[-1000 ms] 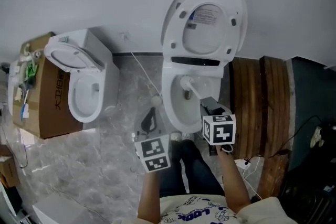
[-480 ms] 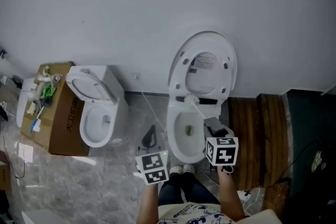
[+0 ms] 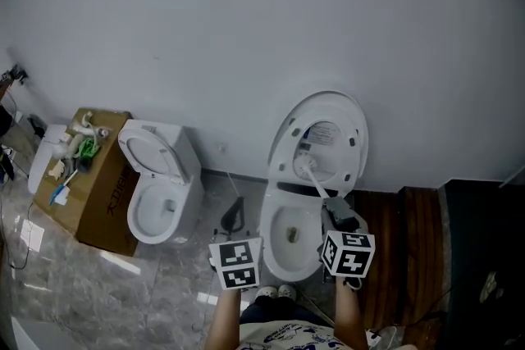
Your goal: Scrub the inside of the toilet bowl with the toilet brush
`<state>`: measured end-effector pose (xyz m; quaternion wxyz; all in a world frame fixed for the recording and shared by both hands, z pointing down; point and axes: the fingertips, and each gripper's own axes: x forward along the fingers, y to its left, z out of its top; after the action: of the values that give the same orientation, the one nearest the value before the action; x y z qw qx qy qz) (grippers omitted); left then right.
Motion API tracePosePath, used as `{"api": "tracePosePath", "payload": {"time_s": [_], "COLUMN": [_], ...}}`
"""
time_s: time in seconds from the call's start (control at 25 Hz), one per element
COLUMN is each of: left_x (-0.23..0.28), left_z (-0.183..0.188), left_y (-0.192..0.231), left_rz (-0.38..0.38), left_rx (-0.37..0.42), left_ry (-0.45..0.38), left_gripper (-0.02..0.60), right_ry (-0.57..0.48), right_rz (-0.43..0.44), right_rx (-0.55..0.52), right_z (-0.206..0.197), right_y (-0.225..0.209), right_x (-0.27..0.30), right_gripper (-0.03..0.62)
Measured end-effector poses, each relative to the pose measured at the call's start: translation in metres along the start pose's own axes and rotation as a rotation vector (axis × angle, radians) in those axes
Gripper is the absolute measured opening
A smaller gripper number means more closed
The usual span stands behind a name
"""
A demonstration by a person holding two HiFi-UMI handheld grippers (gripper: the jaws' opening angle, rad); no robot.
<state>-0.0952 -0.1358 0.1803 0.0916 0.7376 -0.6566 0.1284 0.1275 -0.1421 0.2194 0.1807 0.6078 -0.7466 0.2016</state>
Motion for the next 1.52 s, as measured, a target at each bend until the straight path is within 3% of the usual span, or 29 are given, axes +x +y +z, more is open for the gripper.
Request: {"api": "tracePosePath", "payload": {"time_s": [0.48,1.52], "left_x": [-0.009,-0.014], "left_z": [0.037,0.047], "left_y": [0.010,0.002], "left_rz": [0.023,0.017], "left_rx": [0.009,0.016], "left_ry": [-0.071,-0.095], "left_gripper": [0.002,0.002], "right_ry": [-0.123,-0.141], "right_rz": [0.010,0.009], "right_rx": [0.030,0.015], "right_z": [0.035,0.040], "right_y": [-0.001,-0.007], "right_x": [-0.014,-0.023], "right_gripper": [0.172,0.172]}}
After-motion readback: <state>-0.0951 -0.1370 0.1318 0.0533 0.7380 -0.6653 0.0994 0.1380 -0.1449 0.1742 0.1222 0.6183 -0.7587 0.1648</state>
